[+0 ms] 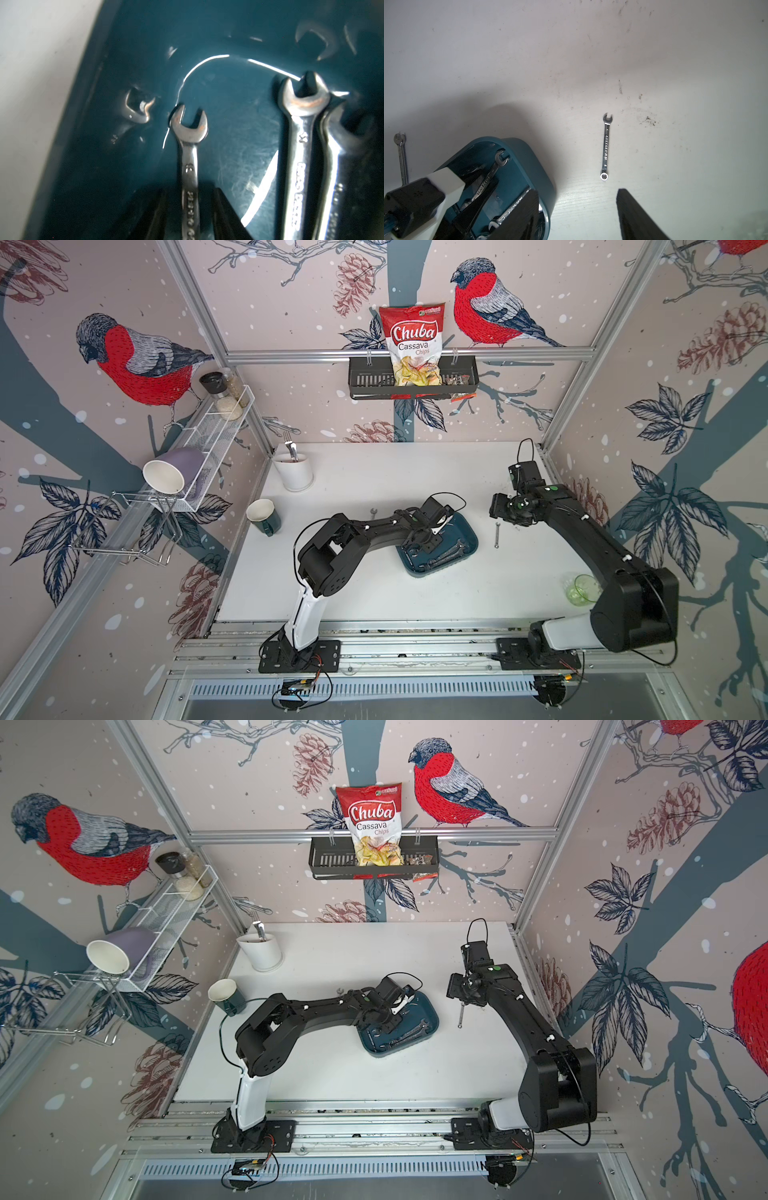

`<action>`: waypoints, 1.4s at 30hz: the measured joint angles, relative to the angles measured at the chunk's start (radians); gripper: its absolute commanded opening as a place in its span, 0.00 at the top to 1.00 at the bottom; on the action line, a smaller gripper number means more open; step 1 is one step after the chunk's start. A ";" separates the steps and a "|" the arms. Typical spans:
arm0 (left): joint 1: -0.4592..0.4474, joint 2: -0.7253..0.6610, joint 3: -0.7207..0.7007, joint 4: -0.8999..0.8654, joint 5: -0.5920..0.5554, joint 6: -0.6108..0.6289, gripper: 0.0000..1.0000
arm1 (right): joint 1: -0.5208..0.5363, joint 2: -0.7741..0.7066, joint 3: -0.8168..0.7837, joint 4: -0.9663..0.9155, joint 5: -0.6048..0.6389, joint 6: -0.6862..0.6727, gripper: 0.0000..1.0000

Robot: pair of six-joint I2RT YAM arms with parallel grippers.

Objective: Take out the wrench from the storage box
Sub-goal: Pick up the wrench from the storage box, then place the wrench at the center of the board.

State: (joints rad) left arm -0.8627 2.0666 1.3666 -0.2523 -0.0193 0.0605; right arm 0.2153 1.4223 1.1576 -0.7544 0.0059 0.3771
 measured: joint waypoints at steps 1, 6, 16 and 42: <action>-0.001 0.000 -0.005 0.011 0.000 0.000 0.78 | 0.000 0.000 0.003 0.000 -0.003 0.000 0.35; -0.003 -0.014 -0.035 0.046 0.001 0.000 0.83 | 0.000 0.000 0.014 -0.002 -0.008 0.000 0.35; -0.003 -0.084 -0.009 -0.047 0.002 0.003 0.85 | 0.000 -0.018 0.013 -0.003 -0.015 0.001 0.35; 0.267 -0.314 -0.149 -0.040 -0.165 -0.245 0.87 | 0.017 -0.079 -0.002 -0.002 -0.064 0.023 0.35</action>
State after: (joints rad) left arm -0.5957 1.7531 1.2179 -0.2928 -0.1841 -0.1848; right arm 0.2321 1.3430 1.1561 -0.7559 -0.0586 0.4000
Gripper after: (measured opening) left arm 0.169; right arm 0.652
